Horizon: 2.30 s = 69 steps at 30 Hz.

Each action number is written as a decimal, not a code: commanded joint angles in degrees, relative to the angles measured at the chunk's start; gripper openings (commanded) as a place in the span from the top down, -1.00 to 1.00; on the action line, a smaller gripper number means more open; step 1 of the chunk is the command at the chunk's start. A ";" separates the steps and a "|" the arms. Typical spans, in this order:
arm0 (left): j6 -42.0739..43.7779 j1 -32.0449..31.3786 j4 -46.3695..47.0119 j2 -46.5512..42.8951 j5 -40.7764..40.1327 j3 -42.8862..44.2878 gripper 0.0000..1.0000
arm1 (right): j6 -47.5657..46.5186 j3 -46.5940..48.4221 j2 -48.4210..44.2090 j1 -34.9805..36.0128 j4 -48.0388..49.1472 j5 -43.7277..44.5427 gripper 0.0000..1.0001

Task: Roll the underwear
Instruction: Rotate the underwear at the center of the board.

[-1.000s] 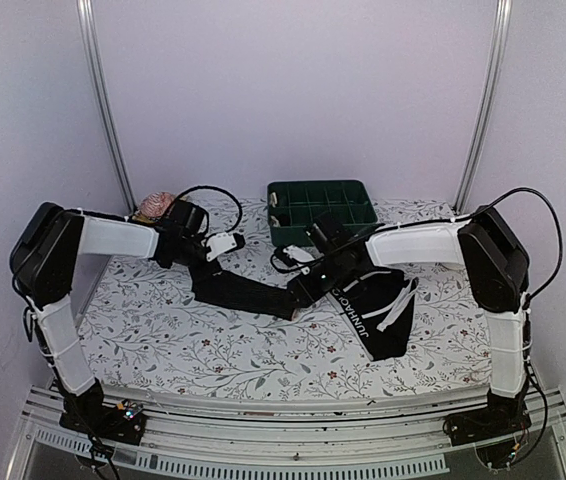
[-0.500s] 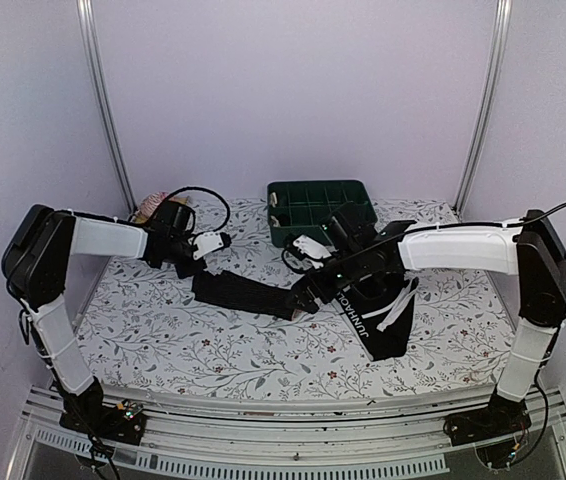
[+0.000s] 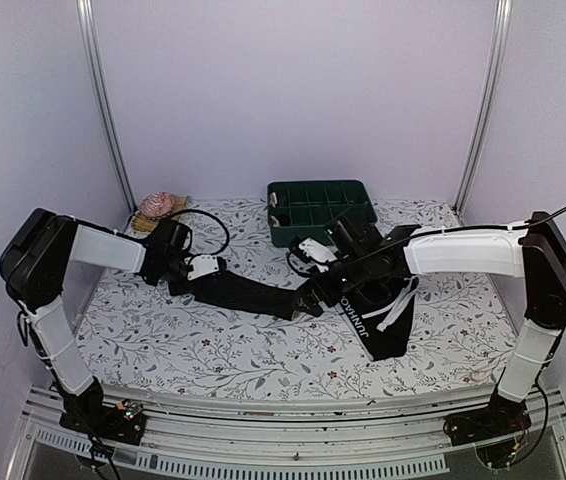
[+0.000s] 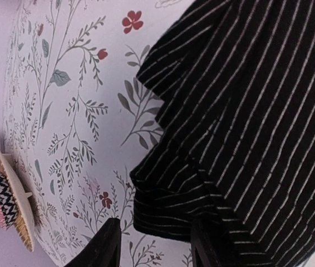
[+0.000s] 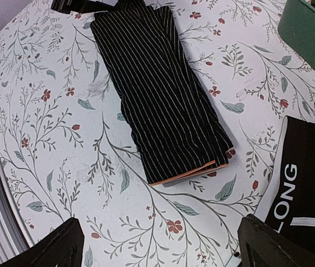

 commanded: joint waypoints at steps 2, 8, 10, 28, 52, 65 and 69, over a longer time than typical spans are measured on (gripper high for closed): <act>4.66 -2.53 -2.29 -5.13 3.12 -6.02 0.05 | 0.60 -0.99 -2.88 0.49 1.44 1.27 -0.97; 6.95 -7.72 -6.06 -11.88 5.37 -12.08 0.00 | 0.51 -0.78 -3.94 0.50 0.35 3.02 -0.98; 6.67 -9.52 -7.52 -13.37 5.57 -13.22 -0.01 | 0.59 -0.79 -4.46 0.50 -0.63 4.50 -0.98; 0.86 -18.00 -20.88 -28.13 18.12 -5.18 -0.40 | 3.82 -9.00 -13.12 0.52 0.91 11.74 -0.97; -14.70 -27.42 -11.42 11.98 4.20 27.22 -0.48 | 7.94 -19.19 -22.61 -2.63 9.70 21.83 -0.97; -13.35 -27.01 -8.04 16.52 -1.78 25.86 -0.49 | 7.72 -19.53 -23.15 -2.62 10.62 20.81 -0.97; -13.59 -26.24 -5.47 18.00 -4.61 25.25 -0.49 | 7.80 -19.62 -23.04 -2.70 10.75 20.65 -0.98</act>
